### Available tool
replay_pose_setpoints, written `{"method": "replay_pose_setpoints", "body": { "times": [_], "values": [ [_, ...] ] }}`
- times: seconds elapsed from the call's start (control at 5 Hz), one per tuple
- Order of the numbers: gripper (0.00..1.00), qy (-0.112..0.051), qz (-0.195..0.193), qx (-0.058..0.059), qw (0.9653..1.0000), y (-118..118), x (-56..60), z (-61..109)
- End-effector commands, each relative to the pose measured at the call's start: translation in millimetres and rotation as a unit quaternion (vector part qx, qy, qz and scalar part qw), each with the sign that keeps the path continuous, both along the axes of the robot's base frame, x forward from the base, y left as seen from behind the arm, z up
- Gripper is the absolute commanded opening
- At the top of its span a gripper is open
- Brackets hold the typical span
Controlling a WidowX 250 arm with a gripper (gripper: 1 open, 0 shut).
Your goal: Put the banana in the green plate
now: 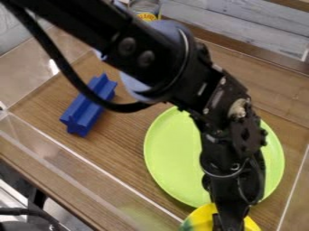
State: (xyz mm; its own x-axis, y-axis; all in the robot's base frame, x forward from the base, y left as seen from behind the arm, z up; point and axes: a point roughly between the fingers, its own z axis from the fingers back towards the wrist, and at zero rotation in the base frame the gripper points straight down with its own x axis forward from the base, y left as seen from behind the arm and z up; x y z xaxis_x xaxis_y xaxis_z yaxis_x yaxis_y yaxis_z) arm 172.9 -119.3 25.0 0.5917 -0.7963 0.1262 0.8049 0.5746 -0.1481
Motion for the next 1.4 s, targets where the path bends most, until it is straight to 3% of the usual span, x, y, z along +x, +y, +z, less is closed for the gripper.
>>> {"method": "replay_pose_setpoints", "body": {
  "times": [0.0,1.2],
  "values": [
    [0.0,-0.008,0.009,-0.004,0.9999,2.8,6.5,4.4],
    [0.0,-0.012,0.015,-0.011,0.9998,4.7,4.0,0.3]
  ]
}}
